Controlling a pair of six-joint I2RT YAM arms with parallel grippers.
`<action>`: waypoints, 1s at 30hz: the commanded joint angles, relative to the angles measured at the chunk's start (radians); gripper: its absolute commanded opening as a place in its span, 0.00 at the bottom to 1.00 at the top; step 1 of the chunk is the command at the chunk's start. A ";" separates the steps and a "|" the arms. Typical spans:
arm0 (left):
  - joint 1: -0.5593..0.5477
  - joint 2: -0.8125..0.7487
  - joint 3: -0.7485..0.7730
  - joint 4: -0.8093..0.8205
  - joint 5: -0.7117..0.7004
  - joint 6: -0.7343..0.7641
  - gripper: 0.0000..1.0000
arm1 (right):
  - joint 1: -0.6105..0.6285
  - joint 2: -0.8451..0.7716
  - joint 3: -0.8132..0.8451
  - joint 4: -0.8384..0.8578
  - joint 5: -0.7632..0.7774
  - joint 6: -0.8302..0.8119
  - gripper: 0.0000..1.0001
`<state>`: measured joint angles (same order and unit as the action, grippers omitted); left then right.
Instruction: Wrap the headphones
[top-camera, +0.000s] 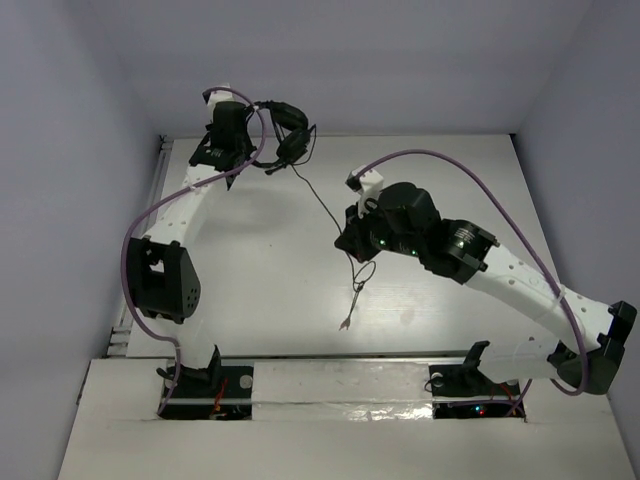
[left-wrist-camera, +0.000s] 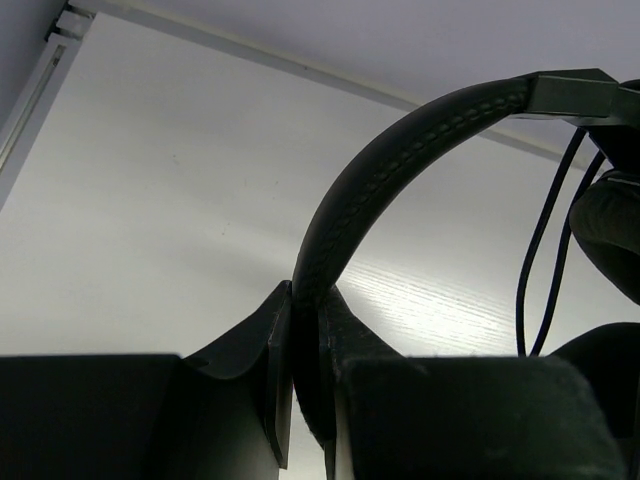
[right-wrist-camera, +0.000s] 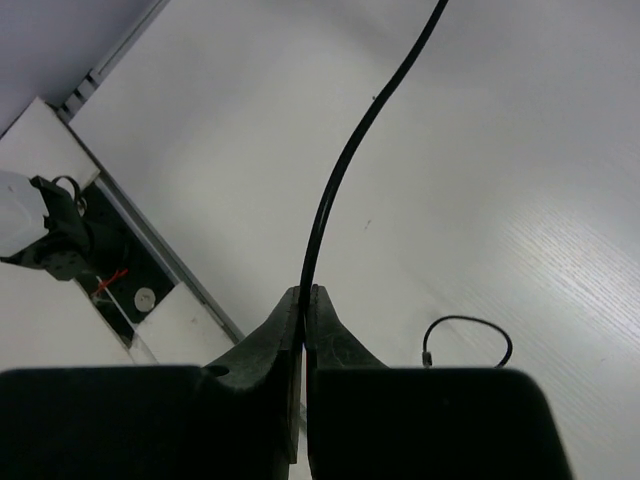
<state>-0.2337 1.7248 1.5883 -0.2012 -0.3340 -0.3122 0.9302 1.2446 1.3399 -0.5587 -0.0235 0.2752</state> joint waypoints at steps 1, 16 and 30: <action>0.002 0.001 0.090 0.049 0.006 -0.018 0.00 | 0.029 0.015 0.056 -0.055 0.010 -0.034 0.00; -0.154 0.013 -0.031 0.046 -0.027 0.073 0.00 | 0.030 0.176 0.392 -0.041 0.292 -0.188 0.00; -0.236 -0.217 -0.220 -0.038 0.072 0.194 0.00 | -0.174 0.271 0.352 0.163 0.347 -0.330 0.00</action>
<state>-0.4698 1.6360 1.3849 -0.2756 -0.2974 -0.1310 0.7963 1.5093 1.6913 -0.5026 0.3008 -0.0055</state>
